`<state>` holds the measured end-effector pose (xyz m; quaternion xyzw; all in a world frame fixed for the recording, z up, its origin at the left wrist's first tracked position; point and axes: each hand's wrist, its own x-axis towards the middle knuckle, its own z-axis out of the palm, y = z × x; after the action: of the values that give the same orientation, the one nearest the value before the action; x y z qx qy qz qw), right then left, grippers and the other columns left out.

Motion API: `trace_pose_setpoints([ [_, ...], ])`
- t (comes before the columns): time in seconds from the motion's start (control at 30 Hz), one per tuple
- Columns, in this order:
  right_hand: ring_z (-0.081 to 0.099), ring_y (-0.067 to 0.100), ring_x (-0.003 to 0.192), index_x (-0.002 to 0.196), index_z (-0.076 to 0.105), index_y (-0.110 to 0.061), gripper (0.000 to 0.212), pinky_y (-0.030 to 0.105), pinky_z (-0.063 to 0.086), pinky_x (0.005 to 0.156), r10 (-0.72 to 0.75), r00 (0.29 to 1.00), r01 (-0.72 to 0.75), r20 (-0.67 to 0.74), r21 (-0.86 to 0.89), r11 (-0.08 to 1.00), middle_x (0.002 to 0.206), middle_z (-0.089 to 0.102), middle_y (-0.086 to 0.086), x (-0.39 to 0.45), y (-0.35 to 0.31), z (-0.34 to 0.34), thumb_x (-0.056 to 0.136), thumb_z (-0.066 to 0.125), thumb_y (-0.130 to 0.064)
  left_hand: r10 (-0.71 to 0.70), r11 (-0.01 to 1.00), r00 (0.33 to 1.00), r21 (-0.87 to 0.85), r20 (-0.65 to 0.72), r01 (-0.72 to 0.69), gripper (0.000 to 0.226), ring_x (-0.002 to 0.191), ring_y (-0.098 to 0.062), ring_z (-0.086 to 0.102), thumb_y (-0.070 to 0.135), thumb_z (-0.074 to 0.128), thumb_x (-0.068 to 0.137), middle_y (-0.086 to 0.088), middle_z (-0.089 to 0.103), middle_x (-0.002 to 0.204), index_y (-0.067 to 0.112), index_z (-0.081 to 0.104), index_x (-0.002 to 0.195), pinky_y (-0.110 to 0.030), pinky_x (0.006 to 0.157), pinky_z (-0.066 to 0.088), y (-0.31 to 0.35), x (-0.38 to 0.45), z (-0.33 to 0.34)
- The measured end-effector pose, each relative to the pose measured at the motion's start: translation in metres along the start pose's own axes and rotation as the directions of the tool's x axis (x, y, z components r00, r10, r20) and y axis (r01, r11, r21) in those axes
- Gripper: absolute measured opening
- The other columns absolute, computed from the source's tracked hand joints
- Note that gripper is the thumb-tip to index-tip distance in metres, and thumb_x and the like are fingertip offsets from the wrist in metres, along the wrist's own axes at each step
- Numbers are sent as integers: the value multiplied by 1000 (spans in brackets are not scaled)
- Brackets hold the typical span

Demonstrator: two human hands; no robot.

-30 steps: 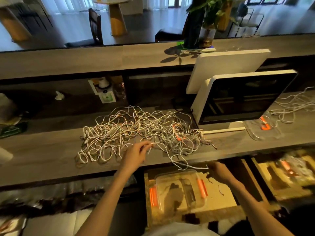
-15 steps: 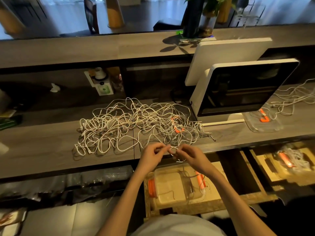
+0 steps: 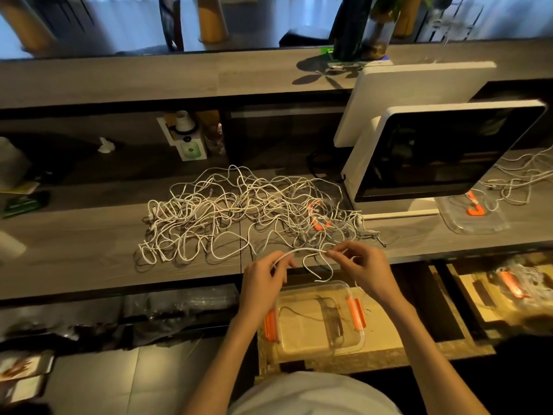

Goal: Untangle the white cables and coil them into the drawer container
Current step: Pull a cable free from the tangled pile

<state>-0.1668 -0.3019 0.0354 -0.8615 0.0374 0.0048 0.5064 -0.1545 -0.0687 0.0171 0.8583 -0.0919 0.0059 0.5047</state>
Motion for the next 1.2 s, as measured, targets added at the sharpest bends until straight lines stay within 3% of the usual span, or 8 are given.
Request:
trace_pose_setpoints([
  [0.1, 67, 6, 69, 98, 75, -26, 17, 20, 52, 60, -30, 999, 29, -15, -64, 998, 77, 71, -7, -1, -7, -3, 90, 72, -41, -144, 968, 990, -204, 10, 143, 29, 46, -9, 48, 35, 55, 102, 7, 50, 49, 24, 73, 83, -27, 54, 43, 7, 2, 3],
  [0.23, 65, 3, 67, 97, 75, -25, 16, 15, 49, 58, -44, 998, 40, -44, -92, 995, 74, 69, -6, 1, -15, -9, 91, 72, -40, -155, 920, 984, -350, 92, 178, 32, 54, -32, 59, 38, 54, 101, -3, 49, 46, 19, 75, 86, -32, 68, 56, 10, 4, 2],
  [0.4, 65, 3, 67, 97, 75, -26, 13, 14, 48, 57, -59, 997, 52, -48, -137, 989, 74, 69, -8, 2, -17, -11, 93, 72, -38, -213, 859, 969, -450, 123, 246, 32, 49, -9, 32, 37, 50, 104, 6, 35, 58, 20, 73, 92, -22, 46, 29, 7, 5, 5],
  [0.57, 68, 13, 67, 104, 68, -27, 8, 35, 59, 63, -37, 997, 42, 74, -68, 997, 83, 73, -8, 0, -11, -11, 96, 70, -29, -346, 531, 912, -754, 222, 385, 40, 54, -3, 35, 33, 52, 98, 1, 54, 74, 4, 69, 120, -16, 42, 30, 2, 8, -2],
  [0.8, 72, 19, 87, 110, 69, -23, 13, 31, 58, 76, -112, 951, 100, 288, 58, 993, 96, 73, 0, -13, -5, 1, 99, 66, -17, -370, 553, 913, -749, 172, 365, 38, 63, -4, 43, 36, 48, 102, -4, 64, 90, 12, 69, 123, -16, 49, 33, 2, 9, -1],
  [1.0, 68, 15, 95, 114, 73, -41, 24, 38, 58, 81, -85, 900, 114, 428, -42, 993, 107, 69, -18, -20, 0, 7, 99, 68, -23, -404, 446, 906, -839, 123, 313, 44, 111, -26, 68, 33, 39, 106, -16, 72, 118, 5, 66, 127, -36, 94, 54, 1, 12, 3],
  [1.1, 66, 9, 104, 115, 75, -37, 20, 36, 55, 87, -104, 868, 152, 486, -59, 987, 109, 69, -18, -20, -4, 9, 98, 68, -27, -431, 341, 889, -885, 154, 318, 40, 89, -24, 71, 27, 37, 109, -13, 72, 93, 1, 64, 123, -33, 81, 58, 2, 14, 6],
  [1.2, 67, 9, 108, 113, 78, -30, 18, 34, 55, 93, -110, 838, 136, 535, -10, 991, 110, 72, -17, -18, -10, 11, 98, 69, -25, -443, 400, 881, -843, 165, 359, 35, 64, -14, 53, 23, 38, 109, -4, 59, 75, 5, 68, 113, -22, 59, 44, -1, 16, 8],
])
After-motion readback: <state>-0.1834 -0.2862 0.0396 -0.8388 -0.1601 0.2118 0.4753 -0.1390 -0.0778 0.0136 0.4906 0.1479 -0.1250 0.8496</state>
